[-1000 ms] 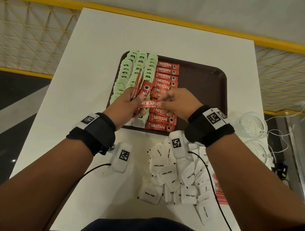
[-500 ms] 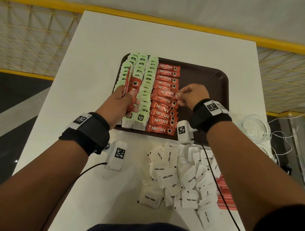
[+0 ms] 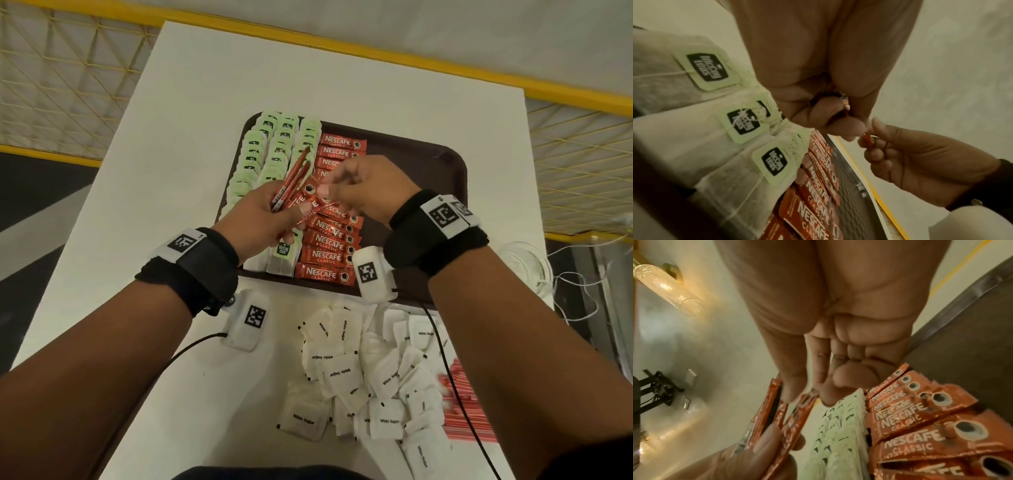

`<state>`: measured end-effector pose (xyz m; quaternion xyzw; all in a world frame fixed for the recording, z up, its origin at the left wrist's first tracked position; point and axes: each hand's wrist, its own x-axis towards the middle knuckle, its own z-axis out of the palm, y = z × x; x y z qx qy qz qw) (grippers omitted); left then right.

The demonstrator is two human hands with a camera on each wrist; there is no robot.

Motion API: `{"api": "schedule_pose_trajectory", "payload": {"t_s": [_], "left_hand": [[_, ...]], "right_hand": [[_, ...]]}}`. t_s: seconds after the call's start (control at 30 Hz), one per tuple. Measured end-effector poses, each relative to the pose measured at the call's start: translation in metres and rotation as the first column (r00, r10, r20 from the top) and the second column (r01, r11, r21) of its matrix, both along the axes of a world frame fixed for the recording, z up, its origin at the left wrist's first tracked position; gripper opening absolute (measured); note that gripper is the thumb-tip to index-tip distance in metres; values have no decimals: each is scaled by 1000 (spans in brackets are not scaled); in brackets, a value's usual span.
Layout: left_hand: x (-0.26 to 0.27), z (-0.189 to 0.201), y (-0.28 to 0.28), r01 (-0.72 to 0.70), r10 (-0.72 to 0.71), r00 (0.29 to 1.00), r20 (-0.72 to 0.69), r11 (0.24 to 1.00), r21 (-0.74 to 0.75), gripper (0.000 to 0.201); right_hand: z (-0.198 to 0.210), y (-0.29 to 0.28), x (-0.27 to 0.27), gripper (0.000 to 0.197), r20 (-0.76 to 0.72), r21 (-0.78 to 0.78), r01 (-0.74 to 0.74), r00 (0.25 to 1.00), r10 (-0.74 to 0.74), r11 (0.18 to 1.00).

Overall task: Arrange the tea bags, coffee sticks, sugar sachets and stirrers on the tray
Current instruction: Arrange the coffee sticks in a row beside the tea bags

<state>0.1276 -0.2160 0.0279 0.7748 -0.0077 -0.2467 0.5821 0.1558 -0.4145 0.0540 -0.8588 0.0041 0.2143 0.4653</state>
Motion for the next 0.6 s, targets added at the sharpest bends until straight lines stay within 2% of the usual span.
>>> {"api": "schedule_pose_trajectory", "payload": {"t_s": [0.1, 0.17, 0.23, 0.33, 0.6], "left_hand": [[5, 1, -5, 1, -1, 1000, 11, 1000, -8, 27], [10, 0, -5, -37, 38, 999, 9, 999, -13, 29], [15, -2, -2, -94, 93, 996, -10, 995, -36, 29], [20, -7, 3, -141, 140, 990, -25, 989, -45, 23], [25, -6, 6, -137, 136, 989, -56, 991, -13, 19]], "right_hand": [[-6, -7, 2, 13, -62, 112, 78, 996, -71, 991], [-11, -18, 1, 12, -131, 211, 229, 970, -204, 950], [-17, -31, 1, 10, -186, 267, 405, 912, -365, 875], [-29, -46, 6, 9, -177, 194, 522, 852, -493, 831], [-48, -36, 27, 8, -134, -9, 531, 839, -527, 847]]}}
